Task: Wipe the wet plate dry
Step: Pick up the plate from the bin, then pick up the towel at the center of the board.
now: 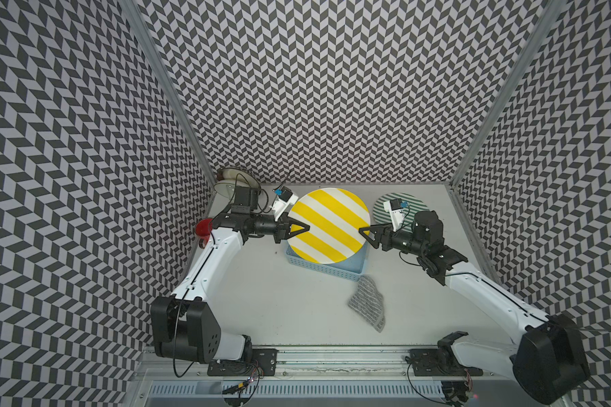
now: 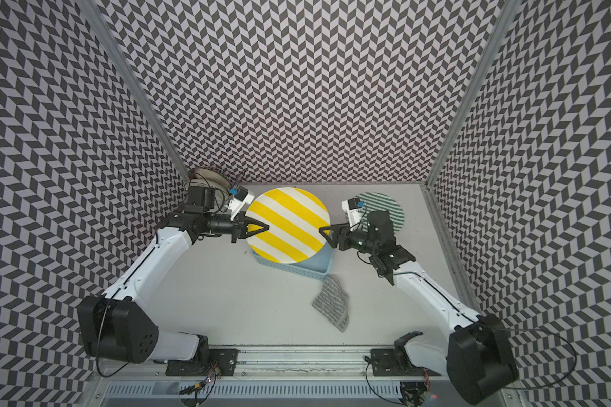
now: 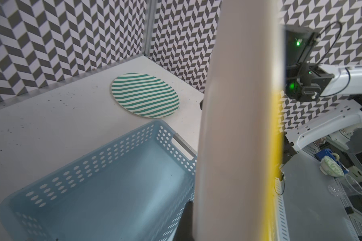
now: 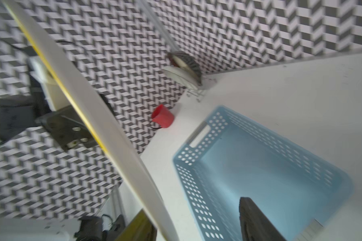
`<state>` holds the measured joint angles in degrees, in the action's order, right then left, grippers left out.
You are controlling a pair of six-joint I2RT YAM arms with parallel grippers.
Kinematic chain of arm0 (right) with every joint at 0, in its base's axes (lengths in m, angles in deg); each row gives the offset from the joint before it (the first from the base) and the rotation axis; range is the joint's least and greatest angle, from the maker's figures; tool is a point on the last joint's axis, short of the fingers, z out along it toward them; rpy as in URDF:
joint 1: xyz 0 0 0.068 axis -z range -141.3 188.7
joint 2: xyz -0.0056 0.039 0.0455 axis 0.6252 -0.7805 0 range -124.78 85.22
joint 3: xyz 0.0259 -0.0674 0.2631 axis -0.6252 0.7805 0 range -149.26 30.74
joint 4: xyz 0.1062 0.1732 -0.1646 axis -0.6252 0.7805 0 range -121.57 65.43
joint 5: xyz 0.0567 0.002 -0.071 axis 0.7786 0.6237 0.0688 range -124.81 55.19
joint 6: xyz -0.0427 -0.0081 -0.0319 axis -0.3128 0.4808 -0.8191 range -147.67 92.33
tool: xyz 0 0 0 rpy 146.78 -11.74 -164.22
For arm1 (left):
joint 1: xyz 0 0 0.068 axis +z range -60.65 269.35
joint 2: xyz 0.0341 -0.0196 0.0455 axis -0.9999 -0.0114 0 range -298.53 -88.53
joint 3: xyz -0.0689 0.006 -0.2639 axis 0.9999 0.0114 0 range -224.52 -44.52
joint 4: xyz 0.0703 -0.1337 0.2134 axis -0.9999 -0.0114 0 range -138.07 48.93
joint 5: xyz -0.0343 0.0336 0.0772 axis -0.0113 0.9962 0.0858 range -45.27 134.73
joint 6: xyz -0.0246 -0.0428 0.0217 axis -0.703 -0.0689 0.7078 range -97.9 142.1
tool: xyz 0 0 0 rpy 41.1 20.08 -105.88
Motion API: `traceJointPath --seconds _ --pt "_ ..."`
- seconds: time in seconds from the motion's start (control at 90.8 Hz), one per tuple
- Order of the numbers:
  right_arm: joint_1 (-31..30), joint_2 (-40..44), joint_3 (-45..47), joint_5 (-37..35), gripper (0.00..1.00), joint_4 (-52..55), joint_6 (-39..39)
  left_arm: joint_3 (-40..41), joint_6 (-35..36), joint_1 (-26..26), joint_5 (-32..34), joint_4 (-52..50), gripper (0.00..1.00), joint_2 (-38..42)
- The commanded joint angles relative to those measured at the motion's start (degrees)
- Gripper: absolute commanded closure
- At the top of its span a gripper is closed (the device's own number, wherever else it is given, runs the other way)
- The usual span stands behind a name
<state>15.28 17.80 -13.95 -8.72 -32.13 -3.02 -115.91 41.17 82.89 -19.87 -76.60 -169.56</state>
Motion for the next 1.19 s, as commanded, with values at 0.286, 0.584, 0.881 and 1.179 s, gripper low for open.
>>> traceJointPath --seconds 0.286,0.584,0.881,1.179 --pt "-23.66 15.55 12.1 -36.36 0.36 25.57 18.54 2.03 -16.24 2.94 -3.69 19.71 1.0 1.45" --pt "-33.96 9.14 14.11 -38.58 0.38 27.62 25.24 2.13 -16.9 3.0 -3.89 19.43 1.0 0.3" --pt "-37.48 -0.78 13.77 -43.42 0.51 26.14 25.89 3.09 -17.43 2.97 -3.62 20.32 1.0 0.66" --pt "-37.63 0.19 13.57 -47.76 1.0 25.72 25.57 4.11 -19.37 2.94 -3.35 22.54 1.0 0.62"
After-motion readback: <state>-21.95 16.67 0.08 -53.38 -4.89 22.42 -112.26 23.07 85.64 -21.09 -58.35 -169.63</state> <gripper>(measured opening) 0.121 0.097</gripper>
